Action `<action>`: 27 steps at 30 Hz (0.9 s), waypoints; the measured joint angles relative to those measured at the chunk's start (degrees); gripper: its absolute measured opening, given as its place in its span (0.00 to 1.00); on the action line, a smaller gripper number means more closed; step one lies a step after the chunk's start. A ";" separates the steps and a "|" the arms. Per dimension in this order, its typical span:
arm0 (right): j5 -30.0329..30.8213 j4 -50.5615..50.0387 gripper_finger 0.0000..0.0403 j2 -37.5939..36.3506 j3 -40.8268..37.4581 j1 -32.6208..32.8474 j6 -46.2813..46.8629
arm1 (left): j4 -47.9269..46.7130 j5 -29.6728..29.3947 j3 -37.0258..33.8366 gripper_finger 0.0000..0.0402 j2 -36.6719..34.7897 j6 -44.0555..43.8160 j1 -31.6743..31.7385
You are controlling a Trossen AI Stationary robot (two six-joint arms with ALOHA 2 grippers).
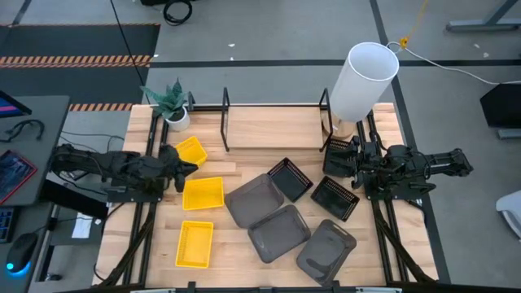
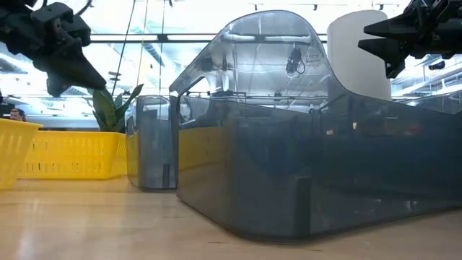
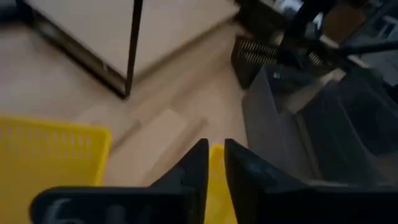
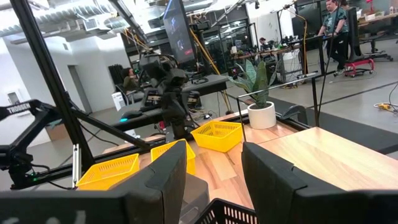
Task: Stack baskets on shelf by color
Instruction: Stack the top yellow bin on the middle yellow bin
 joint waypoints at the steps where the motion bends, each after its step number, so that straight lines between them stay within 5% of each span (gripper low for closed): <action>1: 0.00 0.00 0.40 0.00 0.00 -0.01 0.00 | -0.94 0.90 0.65 0.18 1.47 -1.09 0.00; 8: 0.00 0.00 0.40 0.00 0.00 -0.01 0.00 | -7.97 1.43 5.51 0.27 11.59 -8.77 1.30; 14: 0.02 0.00 0.40 0.00 0.00 -0.01 0.00 | -12.84 1.82 9.35 0.31 19.46 -10.09 8.48; 27: 0.02 0.02 0.40 0.00 0.00 -0.01 0.00 | -16.15 16.87 14.18 0.35 33.39 4.24 26.57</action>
